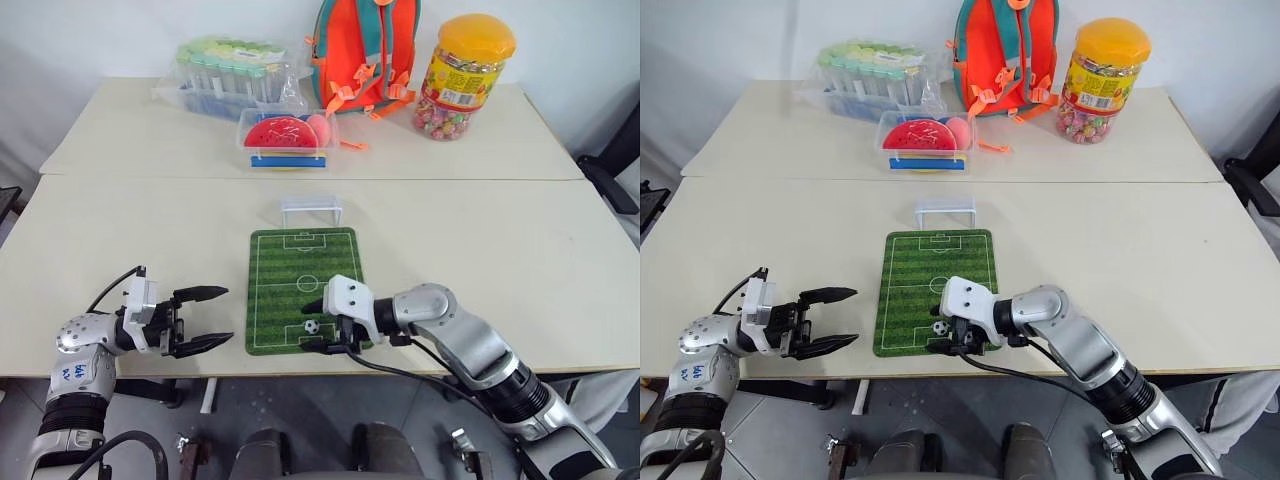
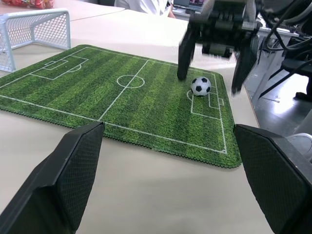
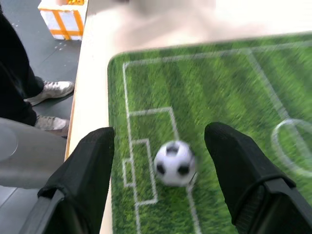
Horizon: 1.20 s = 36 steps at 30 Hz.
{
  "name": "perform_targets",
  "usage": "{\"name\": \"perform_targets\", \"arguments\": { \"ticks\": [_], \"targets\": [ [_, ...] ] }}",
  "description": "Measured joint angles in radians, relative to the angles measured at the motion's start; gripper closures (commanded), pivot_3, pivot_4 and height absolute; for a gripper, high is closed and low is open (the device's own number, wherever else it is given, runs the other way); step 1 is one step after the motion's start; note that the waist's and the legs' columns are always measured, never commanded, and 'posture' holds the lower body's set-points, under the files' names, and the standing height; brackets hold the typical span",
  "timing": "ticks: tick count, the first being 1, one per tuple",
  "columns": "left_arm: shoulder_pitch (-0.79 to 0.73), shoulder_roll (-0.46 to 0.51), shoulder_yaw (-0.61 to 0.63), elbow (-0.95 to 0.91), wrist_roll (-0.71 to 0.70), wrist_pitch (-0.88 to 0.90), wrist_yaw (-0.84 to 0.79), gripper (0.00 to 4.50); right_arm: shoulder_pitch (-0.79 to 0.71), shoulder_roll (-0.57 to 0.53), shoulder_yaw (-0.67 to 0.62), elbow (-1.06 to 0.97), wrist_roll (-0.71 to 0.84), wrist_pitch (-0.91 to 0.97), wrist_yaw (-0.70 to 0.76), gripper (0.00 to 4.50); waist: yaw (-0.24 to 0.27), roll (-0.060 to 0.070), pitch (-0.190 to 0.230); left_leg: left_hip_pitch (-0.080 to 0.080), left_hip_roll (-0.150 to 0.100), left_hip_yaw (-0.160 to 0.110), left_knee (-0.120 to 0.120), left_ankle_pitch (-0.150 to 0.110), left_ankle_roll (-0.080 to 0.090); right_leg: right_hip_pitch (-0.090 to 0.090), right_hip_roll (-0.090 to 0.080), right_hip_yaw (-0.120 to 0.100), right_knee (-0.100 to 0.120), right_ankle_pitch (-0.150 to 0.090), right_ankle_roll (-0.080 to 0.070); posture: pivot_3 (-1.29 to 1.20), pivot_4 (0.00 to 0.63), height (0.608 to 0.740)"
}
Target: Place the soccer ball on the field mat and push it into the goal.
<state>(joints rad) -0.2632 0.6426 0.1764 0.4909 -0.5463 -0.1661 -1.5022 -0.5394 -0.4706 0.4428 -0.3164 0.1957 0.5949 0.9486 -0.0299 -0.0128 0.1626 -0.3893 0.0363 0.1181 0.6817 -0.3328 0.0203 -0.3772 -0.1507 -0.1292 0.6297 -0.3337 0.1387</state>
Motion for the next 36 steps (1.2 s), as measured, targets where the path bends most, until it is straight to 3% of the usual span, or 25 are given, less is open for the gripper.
{"name": "perform_targets", "arguments": {
  "ticks": [3, 11, 19, 27, 31, 36],
  "targets": [
    [0.0, 0.0, 0.0, -0.003, -0.034, 0.002, 0.0, 0.0, -0.035, -0.011, -0.038, -0.058, 0.014, 0.028, -0.006, 1.85, 0.001, 0.0, 0.0, 0.0, 0.001, -0.001, 0.0, 0.0, 0.0, 0.0, 0.0, 0.0, 0.0, 0.0, 0.0, 0.0, 0.15, 0.74],
    [0.016, 0.066, -0.054, -0.005, -0.119, -0.03, 0.0, 0.0, 0.046, -0.073, 0.007, -0.13, 0.048, 0.056, 0.044, 4.48, 0.001, 0.0, 0.0, 0.0, 0.0, -0.001, -0.001, -0.001, 0.0, 0.0, 0.0, -0.001, -0.001, 0.0, 0.0, 0.0, 0.15, 0.74],
    [0.123, 0.225, -0.055, -0.007, -0.178, -0.108, 0.0, 0.0, 0.074, -0.058, 0.065, -0.022, 0.005, -0.03, 0.063, 4.48, -0.007, 0.001, 0.001, 0.0, 0.005, 0.0, 0.0, -0.001, 0.0, 0.0, 0.0, -0.001, -0.001, 0.0, 0.0, 0.0, 0.15, 0.74],
    [0.12, 0.215, -0.039, -0.003, -0.189, -0.133, 0.0, 0.0, 0.034, 0.016, 0.063, 0.144, -0.031, -0.098, 0.046, 4.48, 0.002, 0.002, 0.002, 0.0, 0.005, 0.001, 0.0, -0.001, 0.0, 0.0, 0.0, -0.001, -0.001, 0.0, 0.0, 0.0, 0.15, 0.74],
    [0.061, 0.173, -0.039, 0.004, -0.174, -0.129, 0.0, 0.0, -0.107, 0.041, -0.037, 0.305, -0.045, -0.146, -0.024, 4.48, -0.001, 0.002, 0.002, 0.0, 0.001, 0.001, 0.0, -0.001, 0.0, -0.001, 0.001, -0.001, 0.0, 0.0, 0.0, 0.0, 0.15, 0.74],
    [-0.01, 0.142, -0.039, 0.075, -0.131, -0.128, 0.0, 0.0, -0.266, -0.011, -0.211, 0.445, -0.072, -0.206, -0.092, 4.48, -0.001, 0.005, 0.004, 0.0, 0.001, 0.001, -0.002, -0.001, -0.001, -0.002, 0.001, -0.003, 0.0, 0.0, 0.0, 0.0, 0.15, 0.74]
  ]
}}
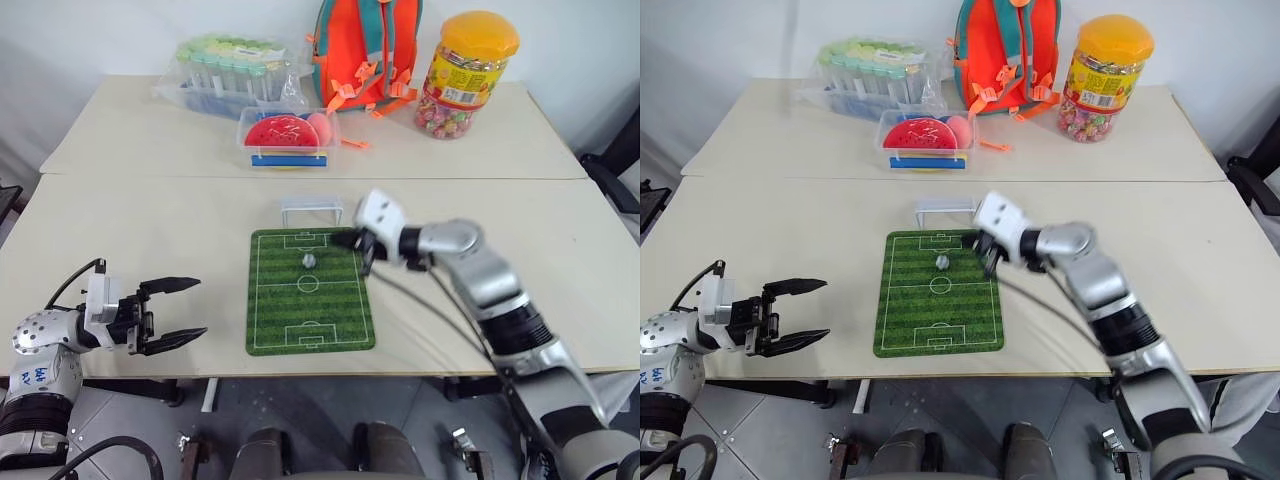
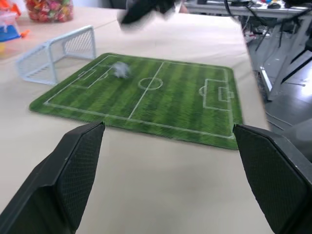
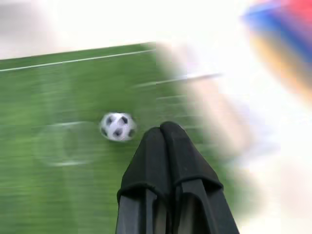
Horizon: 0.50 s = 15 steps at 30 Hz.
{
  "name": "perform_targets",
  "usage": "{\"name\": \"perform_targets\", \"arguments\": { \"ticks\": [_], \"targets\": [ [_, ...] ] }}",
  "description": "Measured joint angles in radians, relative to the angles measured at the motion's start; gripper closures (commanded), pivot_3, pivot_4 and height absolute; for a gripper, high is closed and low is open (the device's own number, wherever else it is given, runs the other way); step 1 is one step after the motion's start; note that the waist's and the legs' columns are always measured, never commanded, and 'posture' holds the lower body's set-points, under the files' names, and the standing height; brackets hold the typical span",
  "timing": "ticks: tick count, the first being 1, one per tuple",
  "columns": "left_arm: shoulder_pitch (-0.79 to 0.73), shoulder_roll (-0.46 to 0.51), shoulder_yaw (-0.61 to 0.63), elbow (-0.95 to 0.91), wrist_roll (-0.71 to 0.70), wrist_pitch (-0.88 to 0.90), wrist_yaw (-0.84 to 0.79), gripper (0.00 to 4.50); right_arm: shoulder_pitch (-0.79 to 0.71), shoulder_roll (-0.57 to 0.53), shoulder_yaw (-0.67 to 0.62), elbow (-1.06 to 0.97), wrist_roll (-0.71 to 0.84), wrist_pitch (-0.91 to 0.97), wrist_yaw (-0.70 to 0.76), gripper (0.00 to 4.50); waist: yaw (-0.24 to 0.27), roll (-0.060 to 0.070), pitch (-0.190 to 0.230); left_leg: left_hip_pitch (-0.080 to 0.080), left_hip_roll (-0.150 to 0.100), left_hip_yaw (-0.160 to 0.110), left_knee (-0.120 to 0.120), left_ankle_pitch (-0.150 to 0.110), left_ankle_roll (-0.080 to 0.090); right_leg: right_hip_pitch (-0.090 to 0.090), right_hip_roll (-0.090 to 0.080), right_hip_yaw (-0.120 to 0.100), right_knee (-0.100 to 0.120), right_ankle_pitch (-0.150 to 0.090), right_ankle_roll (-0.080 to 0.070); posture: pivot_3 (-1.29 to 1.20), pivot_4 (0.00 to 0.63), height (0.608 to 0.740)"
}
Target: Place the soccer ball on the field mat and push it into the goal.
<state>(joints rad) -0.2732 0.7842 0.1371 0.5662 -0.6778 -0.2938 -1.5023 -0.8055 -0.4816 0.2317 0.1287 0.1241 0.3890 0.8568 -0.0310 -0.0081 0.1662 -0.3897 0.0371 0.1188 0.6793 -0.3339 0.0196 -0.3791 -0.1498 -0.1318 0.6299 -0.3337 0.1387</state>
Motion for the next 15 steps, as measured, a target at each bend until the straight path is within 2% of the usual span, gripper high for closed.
{"name": "perform_targets", "arguments": {
  "ticks": [6, 7, 9, 13, 15],
  "targets": [
    [-0.091, -0.048, 0.0, 0.05, 0.06, 0.067, 0.014, 0.0, 0.013, -0.032, -0.081, -0.092, 0.049, 0.057, 0.006, 4.48, 0.0, 0.0, 0.001, -0.002, -0.001, 0.001, -0.001, 0.0, 0.0, -0.002, 0.0, -0.001, 0.0, 0.0, 0.0, 0.0, 0.15, 0.74],
    [-0.102, -0.047, -0.001, 0.061, 0.084, 0.087, 0.039, 0.0, 0.038, -0.05, -0.102, -0.133, 0.067, 0.073, 0.011, 4.31, 0.002, 0.0, 0.0, -0.002, -0.002, 0.001, -0.001, 0.0, 0.0, -0.002, 0.0, -0.002, 0.0, 0.0, 0.0, 0.0, 0.15, 0.74],
    [-0.112, -0.033, -0.005, 0.089, 0.148, 0.104, 0.088, 0.0, 0.101, -0.088, -0.147, -0.201, 0.1, 0.097, 0.024, 3.89, 0.003, 0.0, 0.0, -0.002, -0.002, 0.001, -0.002, 0.0, 0.0, -0.001, 0.0, -0.002, -0.001, 0.0, 0.0, 0.0, 0.15, 0.74],
    [-0.116, -0.035, 0.023, 0.112, 0.197, 0.09, 0.157, 0.0, 0.382, -0.23, -0.253, -0.311, 0.176, 0.099, 0.12, 2.59, 0.016, -0.001, 0.001, -0.003, -0.004, 0.001, -0.002, -0.001, 0.001, 0.001, -0.001, -0.002, -0.003, 0.0, 0.0, 0.0, 0.15, 0.74],
    [-0.12, -0.039, 0.04, 0.108, 0.205, 0.093, 0.176, 0.0, 0.474, -0.269, -0.288, -0.334, 0.209, 0.094, 0.17, 1.9, 0.018, -0.001, 0.002, -0.003, -0.004, 0.001, 0.0, -0.001, 0.001, 0.001, -0.001, -0.001, -0.003, 0.0, 0.0, 0.0, 0.15, 0.74]
  ]
}}
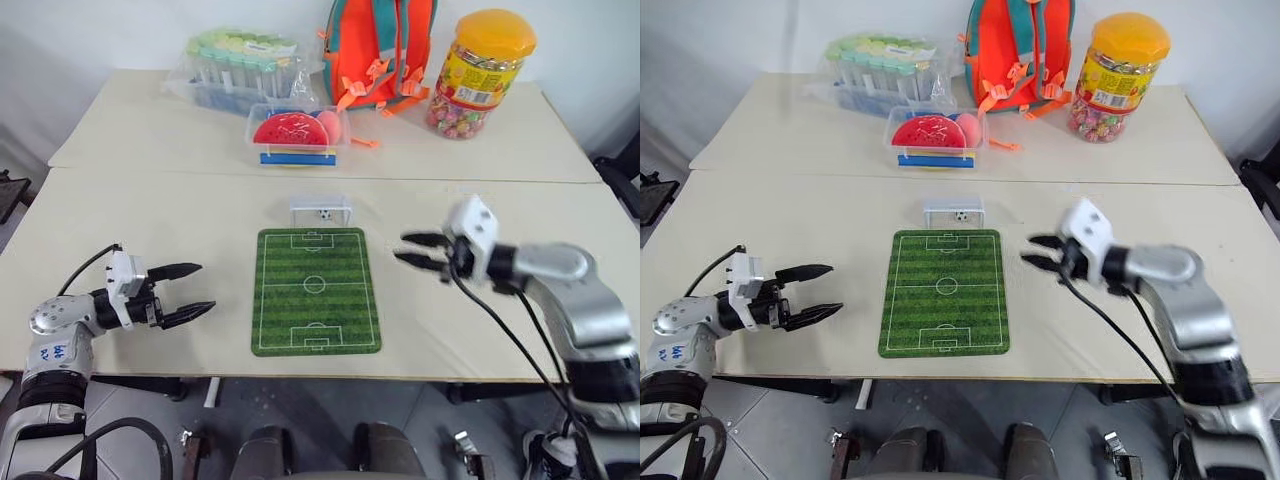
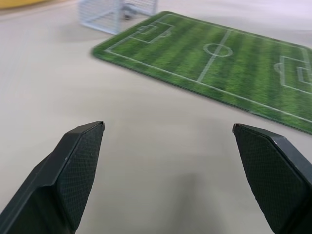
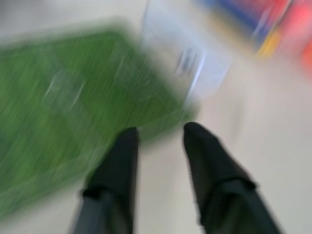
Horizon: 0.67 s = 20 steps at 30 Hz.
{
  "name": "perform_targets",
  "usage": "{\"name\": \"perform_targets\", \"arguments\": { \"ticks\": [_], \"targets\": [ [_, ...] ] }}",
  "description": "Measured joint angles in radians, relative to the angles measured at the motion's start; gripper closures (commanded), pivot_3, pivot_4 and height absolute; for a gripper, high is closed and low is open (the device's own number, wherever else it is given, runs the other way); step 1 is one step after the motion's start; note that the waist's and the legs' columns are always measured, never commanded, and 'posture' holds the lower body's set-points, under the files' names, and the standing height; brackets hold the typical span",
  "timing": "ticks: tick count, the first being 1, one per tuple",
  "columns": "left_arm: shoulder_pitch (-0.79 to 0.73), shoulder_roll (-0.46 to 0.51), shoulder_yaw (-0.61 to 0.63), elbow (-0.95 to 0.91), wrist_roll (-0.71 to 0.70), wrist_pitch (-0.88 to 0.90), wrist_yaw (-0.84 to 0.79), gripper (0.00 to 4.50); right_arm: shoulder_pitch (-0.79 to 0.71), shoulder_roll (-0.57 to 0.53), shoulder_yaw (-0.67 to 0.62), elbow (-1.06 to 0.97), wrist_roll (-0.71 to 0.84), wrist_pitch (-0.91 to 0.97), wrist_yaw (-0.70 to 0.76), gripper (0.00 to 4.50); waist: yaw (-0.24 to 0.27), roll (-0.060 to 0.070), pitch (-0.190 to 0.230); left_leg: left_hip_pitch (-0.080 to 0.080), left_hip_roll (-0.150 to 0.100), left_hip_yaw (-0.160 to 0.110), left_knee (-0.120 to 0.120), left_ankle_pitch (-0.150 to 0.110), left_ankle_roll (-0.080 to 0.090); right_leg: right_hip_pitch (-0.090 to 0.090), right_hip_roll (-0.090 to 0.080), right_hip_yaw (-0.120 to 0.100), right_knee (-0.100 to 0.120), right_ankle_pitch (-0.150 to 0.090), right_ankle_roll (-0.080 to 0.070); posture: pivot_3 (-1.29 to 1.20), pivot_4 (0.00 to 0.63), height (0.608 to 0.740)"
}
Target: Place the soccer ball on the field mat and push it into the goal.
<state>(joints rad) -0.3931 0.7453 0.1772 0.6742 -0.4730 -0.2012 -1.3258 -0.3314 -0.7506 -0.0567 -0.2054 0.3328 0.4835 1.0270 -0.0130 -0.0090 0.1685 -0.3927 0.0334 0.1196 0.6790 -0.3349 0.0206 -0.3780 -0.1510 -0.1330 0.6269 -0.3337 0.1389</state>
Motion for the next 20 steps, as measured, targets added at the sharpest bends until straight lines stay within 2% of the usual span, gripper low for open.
{"name": "perform_targets", "arguments": {
  "ticks": [5, 6, 11, 20],
  "targets": [
    [0.008, 0.007, 0.007, -0.02, 0.033, 0.052, 0.046, 0.0, 0.212, -0.054, -0.124, -0.02, 0.078, -0.054, 0.101, 0.19, -0.007, -0.001, 0.001, 0.004, 0.001, 0.0, 0.001, 0.0, 0.0, 0.002, 0.0, 0.003, 0.0, 0.0, 0.0, 0.0, 0.15, 0.74],
    [0.011, 0.007, 0.007, -0.023, 0.033, 0.054, 0.044, 0.0, 0.236, -0.054, -0.139, -0.019, 0.087, -0.071, 0.112, 0.01, -0.01, -0.001, 0.001, 0.004, 0.002, 0.0, 0.002, 0.0, 0.0, 0.002, 0.0, 0.003, 0.001, 0.0, 0.001, 0.0, 0.15, 0.74],
    [0.042, 0.006, 0.044, -0.036, 0.028, 0.055, 0.021, 0.0, 0.347, -0.053, -0.227, 0.028, 0.123, -0.149, 0.158, 0.01, -0.012, -0.001, 0.001, 0.005, 0.003, 0.001, 0.003, 0.0, 0.0, 0.002, 0.0, 0.003, 0.001, 0.0, 0.0, 0.0, 0.15, 0.74],
    [0.032, 0.002, 0.059, -0.037, 0.028, 0.053, 0.012, 0.0, 0.317, -0.052, -0.229, 0.032, 0.134, -0.172, 0.113, 0.01, -0.009, -0.001, 0.001, 0.005, 0.003, 0.0, 0.003, 0.0, 0.0, 0.002, 0.0, 0.003, 0.002, 0.0, 0.0, 0.0, 0.15, 0.74]
  ]
}}
